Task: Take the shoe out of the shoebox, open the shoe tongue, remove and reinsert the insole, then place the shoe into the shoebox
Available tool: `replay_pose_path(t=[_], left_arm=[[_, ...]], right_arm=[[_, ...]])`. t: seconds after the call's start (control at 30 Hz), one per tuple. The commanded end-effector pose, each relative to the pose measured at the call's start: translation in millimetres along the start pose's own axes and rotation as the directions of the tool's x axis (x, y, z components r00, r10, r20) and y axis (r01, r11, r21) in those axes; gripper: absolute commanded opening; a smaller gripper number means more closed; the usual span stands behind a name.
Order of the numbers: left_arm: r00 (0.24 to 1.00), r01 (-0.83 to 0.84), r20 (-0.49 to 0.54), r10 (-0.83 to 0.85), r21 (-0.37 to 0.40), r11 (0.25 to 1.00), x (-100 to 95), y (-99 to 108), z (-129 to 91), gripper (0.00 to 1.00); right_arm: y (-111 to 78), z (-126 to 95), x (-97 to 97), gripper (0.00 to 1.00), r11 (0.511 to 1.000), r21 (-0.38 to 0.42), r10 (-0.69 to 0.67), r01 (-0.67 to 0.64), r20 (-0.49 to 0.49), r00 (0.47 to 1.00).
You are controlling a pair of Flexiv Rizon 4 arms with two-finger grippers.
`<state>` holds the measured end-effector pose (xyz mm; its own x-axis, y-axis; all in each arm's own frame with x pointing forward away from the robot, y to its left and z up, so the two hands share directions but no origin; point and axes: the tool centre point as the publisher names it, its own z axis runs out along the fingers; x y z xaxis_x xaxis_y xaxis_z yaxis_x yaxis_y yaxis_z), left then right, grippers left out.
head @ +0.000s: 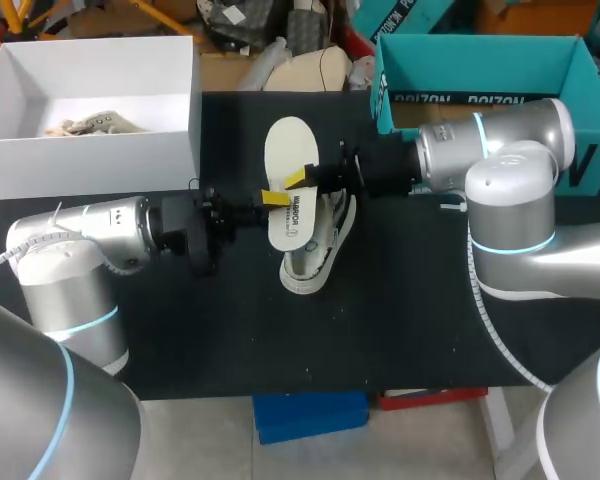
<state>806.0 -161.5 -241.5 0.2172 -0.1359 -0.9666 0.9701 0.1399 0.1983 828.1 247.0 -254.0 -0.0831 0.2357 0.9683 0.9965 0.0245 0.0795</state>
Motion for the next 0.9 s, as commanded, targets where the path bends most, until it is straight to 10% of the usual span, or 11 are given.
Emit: replay_pose_path(t=[0.03,0.83,0.9], left_arm=[[1.0,-0.002,-0.003,0.002,-0.003,1.0,2.7,3.6,2.6,0.27],[1.0,0.015,-0.014,-0.016,-0.016,1.0,11.6,11.2,2.4,0.0],[0.999,0.02,-0.026,-0.02,-0.013,1.0,10.4,11.2,3.3,0.0]], right_arm=[[-0.5,1.8,-0.5,0.0,1.0,-0.001,0.0,0.0,0.001,1.0],[-0.5,1.8,-0.5,0.0,1.0,-0.001,0.0,0.0,0.001,1.0],[-0.1,0.9,-0.5,0.54,1.0,-0.003,0.001,-0.001,0.005,1.0]])
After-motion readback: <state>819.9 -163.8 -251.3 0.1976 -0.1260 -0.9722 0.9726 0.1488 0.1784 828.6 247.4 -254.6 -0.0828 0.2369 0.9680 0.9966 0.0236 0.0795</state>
